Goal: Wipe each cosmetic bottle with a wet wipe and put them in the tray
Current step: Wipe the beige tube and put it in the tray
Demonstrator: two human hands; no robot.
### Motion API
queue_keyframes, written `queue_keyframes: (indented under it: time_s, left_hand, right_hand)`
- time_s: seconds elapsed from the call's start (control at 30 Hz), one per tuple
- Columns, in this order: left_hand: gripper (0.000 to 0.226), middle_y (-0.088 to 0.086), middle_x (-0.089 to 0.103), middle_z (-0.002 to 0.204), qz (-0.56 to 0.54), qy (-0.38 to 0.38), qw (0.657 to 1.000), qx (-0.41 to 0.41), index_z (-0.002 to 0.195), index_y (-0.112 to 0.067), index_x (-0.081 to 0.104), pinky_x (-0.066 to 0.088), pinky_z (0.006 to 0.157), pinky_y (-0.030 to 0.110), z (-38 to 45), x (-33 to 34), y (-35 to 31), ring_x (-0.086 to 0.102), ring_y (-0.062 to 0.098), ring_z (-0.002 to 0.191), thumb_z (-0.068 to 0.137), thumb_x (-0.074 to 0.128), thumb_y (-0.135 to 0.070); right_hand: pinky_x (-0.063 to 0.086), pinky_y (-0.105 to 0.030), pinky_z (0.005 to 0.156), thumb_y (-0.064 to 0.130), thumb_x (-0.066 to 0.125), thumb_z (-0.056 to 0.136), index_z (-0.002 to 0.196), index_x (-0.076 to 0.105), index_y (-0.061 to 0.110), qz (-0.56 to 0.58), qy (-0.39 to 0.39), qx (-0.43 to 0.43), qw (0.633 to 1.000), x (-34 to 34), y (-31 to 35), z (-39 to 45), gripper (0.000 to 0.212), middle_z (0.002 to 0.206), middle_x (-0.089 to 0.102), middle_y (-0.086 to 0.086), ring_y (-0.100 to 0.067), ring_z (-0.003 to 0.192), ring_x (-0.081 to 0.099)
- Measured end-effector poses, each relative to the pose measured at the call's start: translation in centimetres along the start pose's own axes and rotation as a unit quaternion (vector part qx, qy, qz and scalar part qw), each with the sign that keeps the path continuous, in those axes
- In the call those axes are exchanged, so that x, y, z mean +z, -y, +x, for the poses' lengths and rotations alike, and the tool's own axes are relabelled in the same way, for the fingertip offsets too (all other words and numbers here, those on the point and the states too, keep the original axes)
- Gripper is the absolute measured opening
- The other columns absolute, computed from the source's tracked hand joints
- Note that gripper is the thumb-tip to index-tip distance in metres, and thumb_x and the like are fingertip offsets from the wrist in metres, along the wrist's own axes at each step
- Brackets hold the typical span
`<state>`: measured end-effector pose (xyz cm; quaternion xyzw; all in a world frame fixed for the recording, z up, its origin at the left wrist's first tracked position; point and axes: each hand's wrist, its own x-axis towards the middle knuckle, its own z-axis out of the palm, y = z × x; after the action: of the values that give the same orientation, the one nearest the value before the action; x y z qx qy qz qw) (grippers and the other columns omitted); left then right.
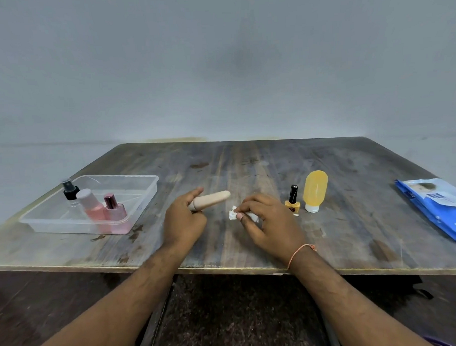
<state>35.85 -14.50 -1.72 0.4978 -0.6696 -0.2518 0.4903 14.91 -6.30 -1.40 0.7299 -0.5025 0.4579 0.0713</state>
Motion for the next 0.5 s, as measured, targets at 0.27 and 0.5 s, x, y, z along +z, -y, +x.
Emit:
queue_keyframes:
  time_s: [0.27, 0.5]
  left_hand:
    - [0.036, -0.018, 0.076, 0.100, 0.054, 0.151, 0.986, 0.051, 0.117, -0.042, 0.072, 0.054, 0.075, 0.028, -0.3, 0.5, -0.5, 0.069, 0.000, 0.090, 0.089, 0.075, -0.019]
    - [0.032, -0.024, 0.076, 0.105, 0.129, 0.292, 0.940, 0.117, 0.117, -0.039, 0.072, 0.059, 0.090, 0.036, -1.0, 0.7, -1.5, 0.071, -0.001, 0.096, 0.091, 0.071, -0.057]
  right_hand:
    - [0.046, -0.019, 0.070, 0.026, 0.070, 0.103, 0.114, 0.076, 0.024, -0.019, -0.099, 0.023, 0.995, -0.8, 0.5, 0.0, 0.012, 0.098, 0.065, 0.015, -0.002, 0.084, 0.060]
    - [0.042, -0.009, 0.075, 0.021, 0.072, 0.103, 0.111, 0.075, 0.018, -0.029, -0.132, 0.037, 0.990, -0.5, 0.4, 0.0, 0.010, 0.104, 0.073, 0.007, -0.008, 0.090, 0.066]
